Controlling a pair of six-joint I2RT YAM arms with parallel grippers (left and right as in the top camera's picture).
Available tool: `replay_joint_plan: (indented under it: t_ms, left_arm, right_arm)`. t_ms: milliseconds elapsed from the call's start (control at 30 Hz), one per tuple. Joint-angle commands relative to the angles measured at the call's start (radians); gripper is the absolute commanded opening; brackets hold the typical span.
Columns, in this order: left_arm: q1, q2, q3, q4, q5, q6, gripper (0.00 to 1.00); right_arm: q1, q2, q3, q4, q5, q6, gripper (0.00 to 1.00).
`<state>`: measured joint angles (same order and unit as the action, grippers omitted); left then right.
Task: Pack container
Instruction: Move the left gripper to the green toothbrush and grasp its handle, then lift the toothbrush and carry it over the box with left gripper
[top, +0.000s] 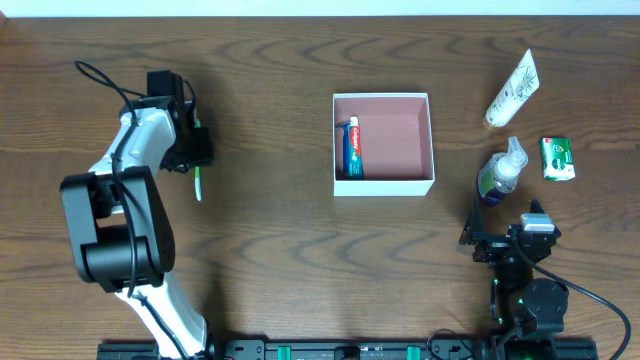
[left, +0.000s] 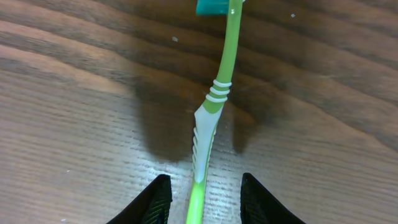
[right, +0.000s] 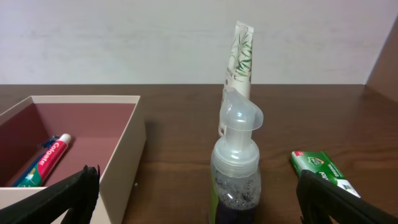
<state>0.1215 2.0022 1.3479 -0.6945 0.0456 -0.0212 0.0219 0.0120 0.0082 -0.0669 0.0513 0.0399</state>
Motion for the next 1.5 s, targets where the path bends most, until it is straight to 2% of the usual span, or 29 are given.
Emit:
replay_joint_plan:
  t_ms: [0, 367, 433, 567, 633, 667, 967, 1167, 1333, 1467]
  left_arm:
    - [0.002, 0.034, -0.006, 0.0, -0.012, 0.018, 0.38]
    - [0.002, 0.046, -0.007, 0.0, -0.012, 0.018, 0.36]
    - [0.002, 0.047, -0.007, -0.003, -0.012, 0.018, 0.27]
    - [0.002, 0.047, -0.007, -0.005, -0.012, 0.017, 0.19]
    - [0.002, 0.046, -0.007, -0.005, -0.012, 0.017, 0.07]
    - [0.002, 0.046, -0.007, -0.005, -0.012, 0.017, 0.06]
    - [-0.005, 0.032, 0.067, -0.094, 0.002, -0.008, 0.06]
    - [-0.05, -0.042, 0.161, -0.188, 0.095, -0.011, 0.06]
    - [-0.147, -0.162, 0.248, -0.237, 0.148, -0.114, 0.06]
    - [-0.294, -0.275, 0.264, -0.228, 0.16, -0.226, 0.06]
  right_arm:
    - [0.003, -0.005, -0.003, -0.003, -0.003, -0.015, 0.99]
    - [0.003, -0.005, -0.003, -0.003, -0.003, -0.015, 0.99]
    - [0.003, -0.005, -0.003, -0.003, -0.003, -0.015, 0.99]
    - [0.003, -0.005, -0.003, -0.003, -0.003, -0.015, 0.99]
    - [0.003, -0.005, -0.003, -0.003, -0.003, -0.015, 0.99]
    - [0.003, -0.005, -0.003, -0.003, -0.003, -0.015, 0.99]
    - [0.003, -0.005, -0.003, -0.003, -0.003, -0.015, 0.99]
    - [0.003, -0.005, -0.003, -0.003, -0.003, -0.015, 0.99]
    - [0.003, -0.005, -0.003, -0.003, -0.003, -0.015, 0.99]
    - [0.003, -0.005, -0.003, -0.003, -0.003, -0.015, 0.99]
